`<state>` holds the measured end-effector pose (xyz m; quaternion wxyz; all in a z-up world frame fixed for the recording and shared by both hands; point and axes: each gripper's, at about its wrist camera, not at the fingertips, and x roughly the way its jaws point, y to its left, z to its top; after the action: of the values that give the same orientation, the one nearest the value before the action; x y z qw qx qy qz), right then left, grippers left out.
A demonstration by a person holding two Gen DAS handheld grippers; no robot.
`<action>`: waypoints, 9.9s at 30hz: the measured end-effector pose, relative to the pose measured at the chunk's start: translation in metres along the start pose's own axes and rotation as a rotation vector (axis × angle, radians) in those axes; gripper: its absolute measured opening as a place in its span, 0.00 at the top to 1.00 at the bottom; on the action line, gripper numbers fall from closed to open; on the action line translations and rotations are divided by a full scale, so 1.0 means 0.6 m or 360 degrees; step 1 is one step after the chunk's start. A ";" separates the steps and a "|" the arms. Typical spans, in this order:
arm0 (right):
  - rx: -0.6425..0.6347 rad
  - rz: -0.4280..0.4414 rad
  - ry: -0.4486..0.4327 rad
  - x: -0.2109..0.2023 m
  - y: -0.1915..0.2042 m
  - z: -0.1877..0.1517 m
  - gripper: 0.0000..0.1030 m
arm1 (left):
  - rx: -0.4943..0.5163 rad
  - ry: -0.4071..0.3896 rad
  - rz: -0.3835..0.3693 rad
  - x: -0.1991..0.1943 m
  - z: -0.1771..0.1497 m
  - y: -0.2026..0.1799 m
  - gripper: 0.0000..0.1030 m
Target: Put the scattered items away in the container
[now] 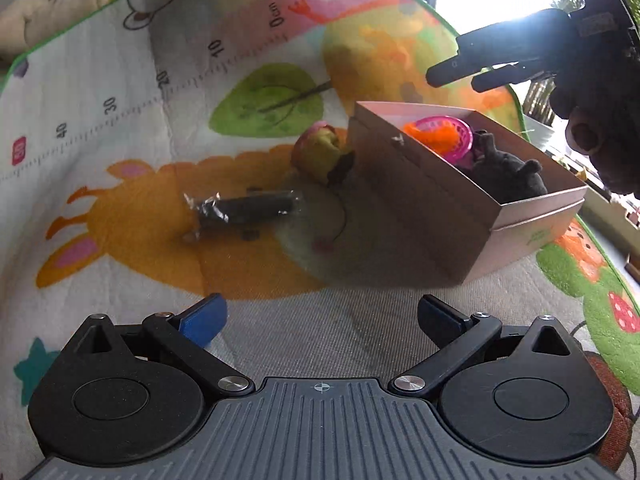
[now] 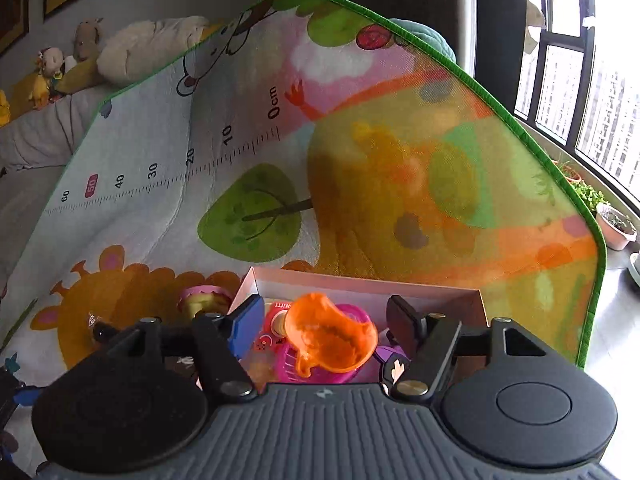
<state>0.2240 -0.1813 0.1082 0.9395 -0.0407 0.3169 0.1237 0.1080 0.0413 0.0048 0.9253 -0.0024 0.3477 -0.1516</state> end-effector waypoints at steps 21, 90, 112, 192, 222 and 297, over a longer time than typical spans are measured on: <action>-0.0619 0.0003 0.0432 0.169 0.236 0.001 0.52 | -0.0066 -0.0048 -0.0034 -0.001 -0.015 0.008 0.00; 0.0049 0.0099 -0.0151 -0.228 0.029 -0.380 0.25 | 0.0047 -0.0020 0.0370 0.082 0.089 0.020 0.43; 0.0065 0.0057 -0.0184 -0.233 0.030 -0.380 0.14 | 0.0005 0.0056 0.0554 0.148 0.132 0.006 0.00; -0.0011 0.0067 -0.0169 -0.244 0.035 -0.355 0.05 | -0.0236 -0.0108 0.0494 0.069 0.104 0.046 0.05; -0.0434 0.0299 0.0748 0.247 0.298 0.034 0.01 | -0.0558 -0.0242 0.0176 -0.132 -0.008 0.192 0.00; -0.0100 -0.0109 -0.0078 -0.204 -0.015 -0.348 0.46 | 0.0179 0.0101 -0.0005 -0.104 -0.066 -0.168 0.00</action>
<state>0.0103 -0.2475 0.0163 0.9489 -0.0781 0.2882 0.1022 0.0100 -0.0331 0.0258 0.9122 0.0539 0.3679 -0.1723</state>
